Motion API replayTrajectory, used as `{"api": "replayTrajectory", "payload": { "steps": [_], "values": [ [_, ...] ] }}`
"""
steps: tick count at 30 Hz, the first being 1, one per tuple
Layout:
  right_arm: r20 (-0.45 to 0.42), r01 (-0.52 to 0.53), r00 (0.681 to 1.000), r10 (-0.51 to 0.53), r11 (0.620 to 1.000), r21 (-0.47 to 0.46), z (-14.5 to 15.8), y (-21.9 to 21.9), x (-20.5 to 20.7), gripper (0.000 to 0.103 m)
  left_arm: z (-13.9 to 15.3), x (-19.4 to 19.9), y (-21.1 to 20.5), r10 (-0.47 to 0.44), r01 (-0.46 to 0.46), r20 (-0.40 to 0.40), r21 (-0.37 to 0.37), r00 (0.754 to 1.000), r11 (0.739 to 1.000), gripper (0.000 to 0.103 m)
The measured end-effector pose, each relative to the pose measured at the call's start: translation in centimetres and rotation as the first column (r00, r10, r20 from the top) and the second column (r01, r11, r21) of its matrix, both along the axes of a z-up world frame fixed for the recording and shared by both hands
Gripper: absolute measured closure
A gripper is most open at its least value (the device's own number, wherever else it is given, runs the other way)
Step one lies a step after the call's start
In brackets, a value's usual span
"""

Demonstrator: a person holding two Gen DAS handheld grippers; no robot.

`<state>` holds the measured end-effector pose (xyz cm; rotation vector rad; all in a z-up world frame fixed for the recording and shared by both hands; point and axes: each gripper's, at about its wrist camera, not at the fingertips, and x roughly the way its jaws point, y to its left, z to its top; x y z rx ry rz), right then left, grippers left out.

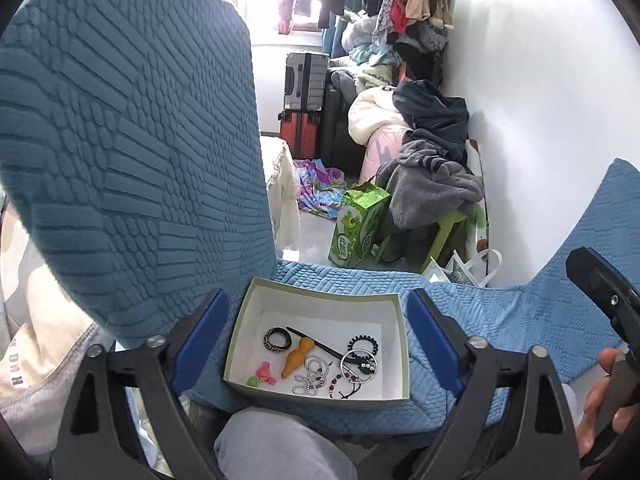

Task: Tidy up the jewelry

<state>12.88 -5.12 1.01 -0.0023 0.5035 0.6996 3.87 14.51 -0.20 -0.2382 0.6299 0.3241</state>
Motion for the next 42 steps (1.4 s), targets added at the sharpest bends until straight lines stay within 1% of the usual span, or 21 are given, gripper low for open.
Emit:
{"api": "replayTrajectory", "payload": {
  "steps": [2,5,13,18,26,35,38,42],
  "values": [
    [0.003,0.002,1.000,-0.002,1.000,-0.003,-0.1,-0.3,-0.6,0.000,-0.1,-0.4,-0.2,0.002,-0.002,0.007,-0.004,1.000,1.000,0.004],
    [0.001,0.005,1.000,-0.005,1.000,-0.021,-1.0,-0.8,-1.4,0.000,-0.5,-0.9,-0.2,0.012,-0.012,0.001,-0.004,1.000,1.000,0.004],
    [-0.075,0.033,0.996,-0.041,0.995,-0.098,-4.8,-1.6,-1.2,0.000,-1.5,-1.7,-0.3,0.033,-0.033,-0.007,-0.035,0.999,0.999,0.004],
    [-0.095,0.044,0.994,-0.057,0.990,-0.134,-6.5,-1.8,-1.2,0.000,-2.2,-2.0,-0.2,0.034,-0.035,-0.014,-0.056,0.999,0.998,0.004],
    [-0.093,0.052,0.993,-0.066,0.988,-0.147,-6.7,-1.9,-1.9,0.000,-3.1,-2.2,-0.2,0.040,-0.042,-0.030,-0.061,0.999,0.997,0.004],
    [-0.100,0.089,0.989,-0.105,0.984,-0.152,-6.5,-2.2,-2.3,0.000,-3.1,-2.3,-1.1,0.017,-0.019,-0.042,-0.034,0.999,0.999,0.004],
    [-0.107,0.105,0.987,-0.123,0.981,-0.162,-6.7,-2.3,-2.6,0.000,-3.2,-2.3,-1.2,0.006,-0.008,-0.046,-0.036,0.999,0.999,0.004],
    [-0.123,0.121,0.982,-0.143,0.978,-0.170,-7.3,-2.5,-3.1,0.000,-3.5,-2.4,-1.4,-0.014,0.013,-0.055,-0.018,0.998,1.000,0.001]
  ]
}}
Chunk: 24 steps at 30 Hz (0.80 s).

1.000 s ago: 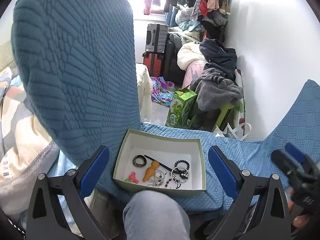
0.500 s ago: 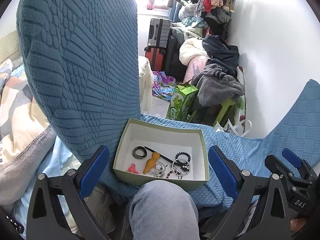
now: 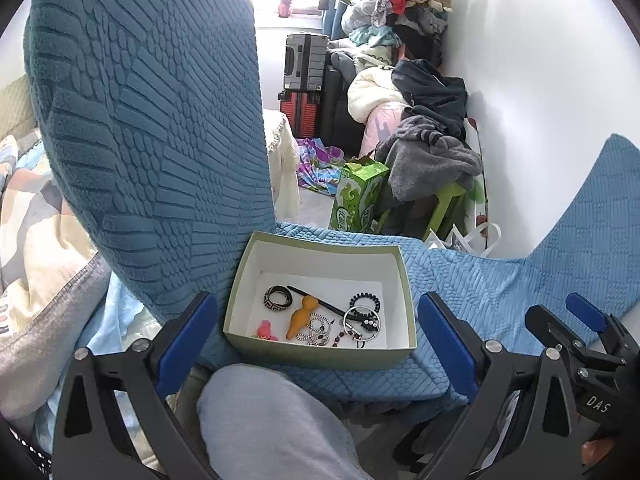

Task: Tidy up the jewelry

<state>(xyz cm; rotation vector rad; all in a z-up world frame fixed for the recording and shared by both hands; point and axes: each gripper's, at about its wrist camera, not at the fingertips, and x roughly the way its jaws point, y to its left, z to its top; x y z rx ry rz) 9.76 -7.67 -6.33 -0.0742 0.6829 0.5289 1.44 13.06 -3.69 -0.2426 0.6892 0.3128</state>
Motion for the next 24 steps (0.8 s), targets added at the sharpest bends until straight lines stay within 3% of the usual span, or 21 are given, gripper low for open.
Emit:
{"api": "replayTrajectory", "payload": {
  "steps": [24],
  "values": [
    [0.021,0.034,0.999,-0.033,0.997,-0.062,-0.7,-0.5,-1.5,0.000,-1.5,-1.3,-0.6,-0.023,0.024,-0.063,0.015,0.998,1.000,0.001]
  ]
}}
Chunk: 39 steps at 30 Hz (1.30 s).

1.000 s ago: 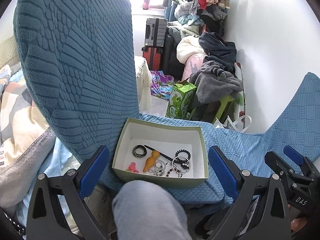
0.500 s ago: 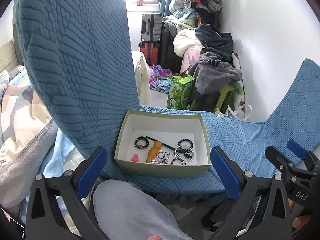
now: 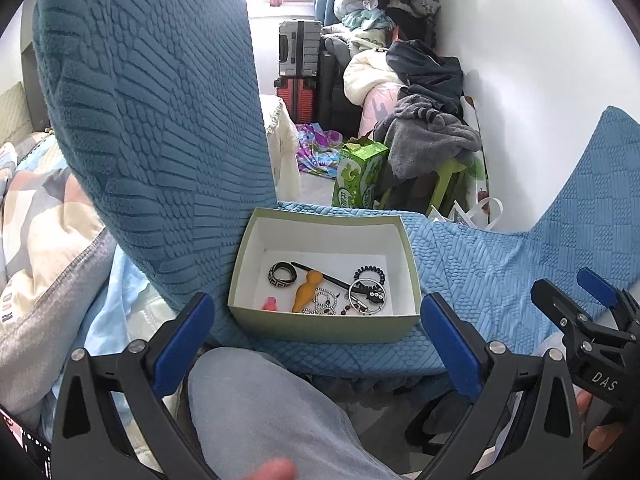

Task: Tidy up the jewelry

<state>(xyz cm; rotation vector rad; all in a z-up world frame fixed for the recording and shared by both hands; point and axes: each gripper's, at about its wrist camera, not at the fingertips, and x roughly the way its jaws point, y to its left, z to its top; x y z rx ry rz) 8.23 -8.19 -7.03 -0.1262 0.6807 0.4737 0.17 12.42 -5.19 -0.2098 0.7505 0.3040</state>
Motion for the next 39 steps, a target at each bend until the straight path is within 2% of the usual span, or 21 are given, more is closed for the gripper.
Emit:
{"api": "replayTrajectory", "payload": {
  "steps": [7,12,39],
  "values": [
    [0.001,0.001,1.000,-0.001,1.000,-0.001,0.0,-0.3,-0.6,0.000,0.2,-0.8,-0.1,0.008,-0.008,0.003,-0.001,1.000,1.000,0.001],
    [0.007,0.003,1.000,-0.003,1.000,-0.003,0.0,-0.6,-0.7,0.000,0.7,-1.3,0.1,0.025,-0.026,0.038,0.007,0.999,1.000,0.001],
    [0.015,0.006,1.000,-0.006,1.000,-0.010,0.4,-1.1,-0.5,0.000,0.2,-1.3,0.5,0.041,-0.041,0.022,-0.011,0.999,0.999,0.001]
  ]
}}
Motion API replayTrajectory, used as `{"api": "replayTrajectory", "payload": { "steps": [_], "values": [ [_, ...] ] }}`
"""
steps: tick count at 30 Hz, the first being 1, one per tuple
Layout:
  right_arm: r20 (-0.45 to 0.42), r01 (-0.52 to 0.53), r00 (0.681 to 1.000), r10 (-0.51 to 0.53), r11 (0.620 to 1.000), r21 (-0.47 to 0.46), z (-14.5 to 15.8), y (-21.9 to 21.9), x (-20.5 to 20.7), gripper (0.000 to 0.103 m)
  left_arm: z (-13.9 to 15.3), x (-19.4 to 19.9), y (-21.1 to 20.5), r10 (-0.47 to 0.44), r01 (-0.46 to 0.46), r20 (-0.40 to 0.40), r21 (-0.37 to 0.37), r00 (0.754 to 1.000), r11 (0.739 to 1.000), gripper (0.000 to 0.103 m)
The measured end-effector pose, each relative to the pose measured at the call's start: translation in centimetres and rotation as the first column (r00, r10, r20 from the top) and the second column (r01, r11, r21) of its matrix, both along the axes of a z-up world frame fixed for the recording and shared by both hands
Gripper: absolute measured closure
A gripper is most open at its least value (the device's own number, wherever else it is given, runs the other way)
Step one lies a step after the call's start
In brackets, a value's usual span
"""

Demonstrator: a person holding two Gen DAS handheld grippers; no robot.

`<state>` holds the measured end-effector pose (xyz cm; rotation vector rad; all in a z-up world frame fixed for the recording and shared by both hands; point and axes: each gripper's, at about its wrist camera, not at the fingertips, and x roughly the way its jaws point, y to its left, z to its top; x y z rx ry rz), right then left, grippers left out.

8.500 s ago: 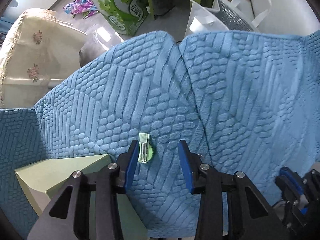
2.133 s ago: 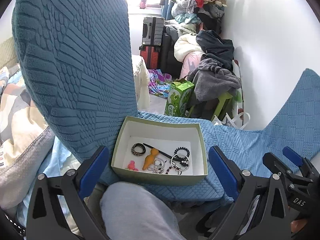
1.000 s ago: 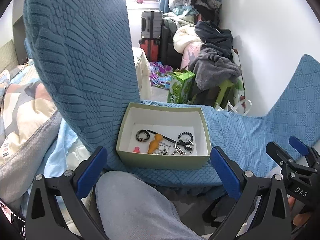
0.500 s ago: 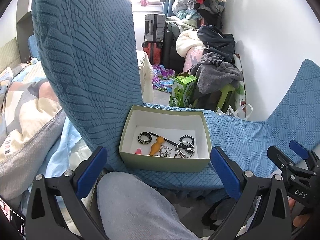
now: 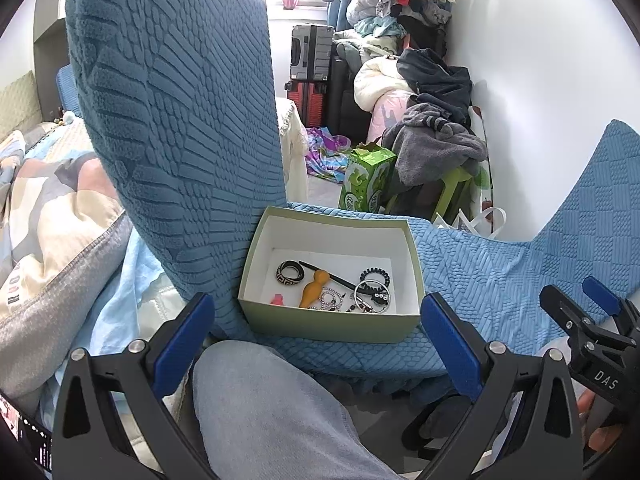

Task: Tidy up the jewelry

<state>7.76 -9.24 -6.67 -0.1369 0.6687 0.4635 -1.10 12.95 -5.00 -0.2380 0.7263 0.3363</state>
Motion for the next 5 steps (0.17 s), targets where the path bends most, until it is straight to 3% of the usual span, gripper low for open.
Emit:
{"api": "replayTrajectory", "payload": {
  "steps": [5],
  "values": [
    [0.001,0.001,1.000,-0.001,1.000,0.001,0.00,-0.06,0.08,0.000,-0.10,-0.01,0.02,0.002,-0.002,0.000,-0.004,1.000,1.000,0.001]
  ]
}}
